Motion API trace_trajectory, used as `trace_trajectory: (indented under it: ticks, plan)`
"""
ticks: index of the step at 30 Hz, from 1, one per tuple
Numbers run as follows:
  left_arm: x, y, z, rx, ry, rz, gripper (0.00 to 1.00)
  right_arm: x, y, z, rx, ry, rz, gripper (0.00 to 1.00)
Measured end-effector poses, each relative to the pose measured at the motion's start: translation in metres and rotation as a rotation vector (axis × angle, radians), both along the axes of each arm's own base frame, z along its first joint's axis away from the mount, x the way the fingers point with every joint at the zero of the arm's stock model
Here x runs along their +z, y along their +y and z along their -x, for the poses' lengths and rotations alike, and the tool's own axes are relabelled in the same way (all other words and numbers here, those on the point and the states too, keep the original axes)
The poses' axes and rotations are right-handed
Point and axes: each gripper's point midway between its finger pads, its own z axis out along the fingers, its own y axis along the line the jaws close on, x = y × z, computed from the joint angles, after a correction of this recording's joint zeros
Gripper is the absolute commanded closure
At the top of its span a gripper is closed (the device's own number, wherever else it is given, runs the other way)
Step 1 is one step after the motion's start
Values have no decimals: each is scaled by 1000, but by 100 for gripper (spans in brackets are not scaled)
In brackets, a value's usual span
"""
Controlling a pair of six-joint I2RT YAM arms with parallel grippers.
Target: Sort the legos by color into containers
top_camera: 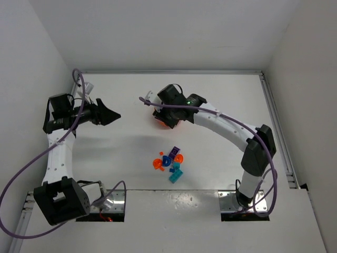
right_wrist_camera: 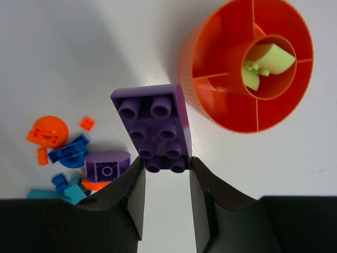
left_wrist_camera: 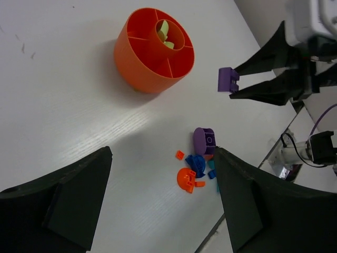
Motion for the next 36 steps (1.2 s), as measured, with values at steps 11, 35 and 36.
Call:
trace_trajectory:
  ticks: [11,35,36]
  plan:
    - [5,-3,14,18,-48,-29,14,-10,-55,-37,-279,43,10,99]
    - [-3,1,10,51,-34,-29,12,-63,-82,-124,-501,312,-122,100]
    - [-3,1,10,51,-35,-29,12,-65,-83,-123,-503,321,-120,100]
